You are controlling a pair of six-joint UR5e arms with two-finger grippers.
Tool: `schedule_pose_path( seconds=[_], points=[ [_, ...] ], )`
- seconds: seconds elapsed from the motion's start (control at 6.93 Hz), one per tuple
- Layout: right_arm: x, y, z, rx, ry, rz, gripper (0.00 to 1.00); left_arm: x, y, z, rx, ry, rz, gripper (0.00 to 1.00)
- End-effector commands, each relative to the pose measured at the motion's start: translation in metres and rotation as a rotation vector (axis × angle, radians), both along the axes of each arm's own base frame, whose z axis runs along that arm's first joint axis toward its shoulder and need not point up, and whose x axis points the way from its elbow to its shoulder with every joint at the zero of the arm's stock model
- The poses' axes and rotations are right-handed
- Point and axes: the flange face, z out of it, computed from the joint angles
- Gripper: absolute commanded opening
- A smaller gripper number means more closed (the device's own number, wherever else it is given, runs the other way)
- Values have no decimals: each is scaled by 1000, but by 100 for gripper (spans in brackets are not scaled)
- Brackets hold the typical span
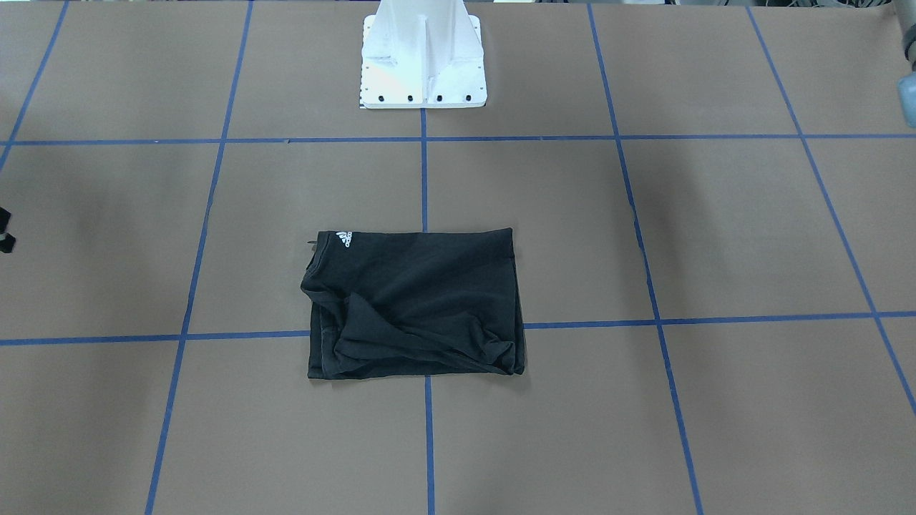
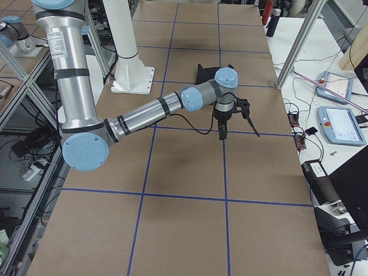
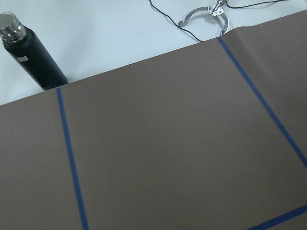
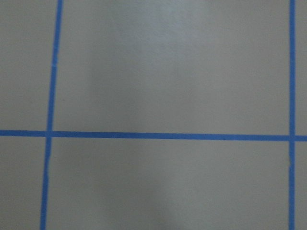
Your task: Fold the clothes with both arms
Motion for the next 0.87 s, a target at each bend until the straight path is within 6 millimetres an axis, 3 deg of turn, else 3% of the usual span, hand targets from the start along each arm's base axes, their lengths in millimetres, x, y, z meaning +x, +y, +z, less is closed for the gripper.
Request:
schedule_pose_path(
  seconds=[0.0, 0.14, 0.29, 0.58, 0.72],
  points=[
    [61, 42, 78, -36, 43, -30, 100, -14, 13, 47, -53, -53, -13, 100],
    [86, 54, 98, -37, 43, -35, 100, -14, 24, 67, -99, -59, -9, 100],
    [88, 66, 112, -73, 24, -35, 100, -14, 30, 83, -156, -66, -2, 100],
    [99, 80, 124, -108, -29, -16, 100, -20, 35, 78, -195, -163, 164, 100],
    [108, 86, 128, -120, -32, 4, 100, -21, 37, 55, -269, -169, 179, 100]
  ],
)
